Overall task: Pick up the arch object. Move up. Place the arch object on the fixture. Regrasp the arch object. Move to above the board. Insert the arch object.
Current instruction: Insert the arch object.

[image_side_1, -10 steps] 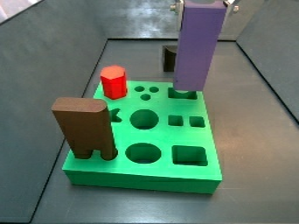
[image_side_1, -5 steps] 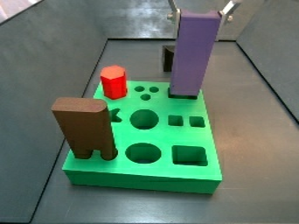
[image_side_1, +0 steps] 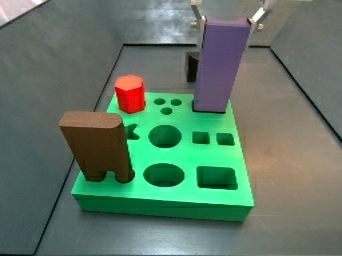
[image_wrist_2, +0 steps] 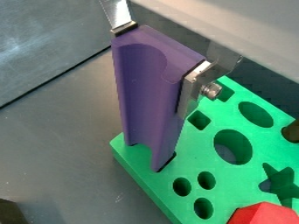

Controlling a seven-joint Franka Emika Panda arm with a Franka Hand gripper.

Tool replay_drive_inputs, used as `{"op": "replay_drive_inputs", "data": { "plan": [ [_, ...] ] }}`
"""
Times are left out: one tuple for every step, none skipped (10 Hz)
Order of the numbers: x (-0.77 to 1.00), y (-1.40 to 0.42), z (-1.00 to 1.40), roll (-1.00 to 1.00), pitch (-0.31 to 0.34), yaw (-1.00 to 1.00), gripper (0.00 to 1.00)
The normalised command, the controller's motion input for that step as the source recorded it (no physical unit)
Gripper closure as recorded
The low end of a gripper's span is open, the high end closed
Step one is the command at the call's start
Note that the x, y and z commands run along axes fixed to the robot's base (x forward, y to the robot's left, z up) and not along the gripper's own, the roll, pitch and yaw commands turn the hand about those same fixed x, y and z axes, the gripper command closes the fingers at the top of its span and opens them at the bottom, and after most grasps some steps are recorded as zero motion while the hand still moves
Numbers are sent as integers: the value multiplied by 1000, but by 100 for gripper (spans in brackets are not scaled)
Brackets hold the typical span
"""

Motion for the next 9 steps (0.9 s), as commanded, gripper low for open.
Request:
{"op": "replay_drive_inputs", "data": {
  "plan": [
    [0,0,-69,-203,0,0,100],
    [0,0,0,-229,0,-14,100],
    [0,0,-43,-210,0,-14,100],
    [0,-31,-20,-191,0,0,100],
    [43,-26,-120,-161,0,0,100],
    [23,0,-351,-36,0,0,100],
    [0,0,-486,0,0,0,100],
    [0,-37,-560,71,0,0,100],
    [0,-37,-517,110,0,0,100]
  ]
}}
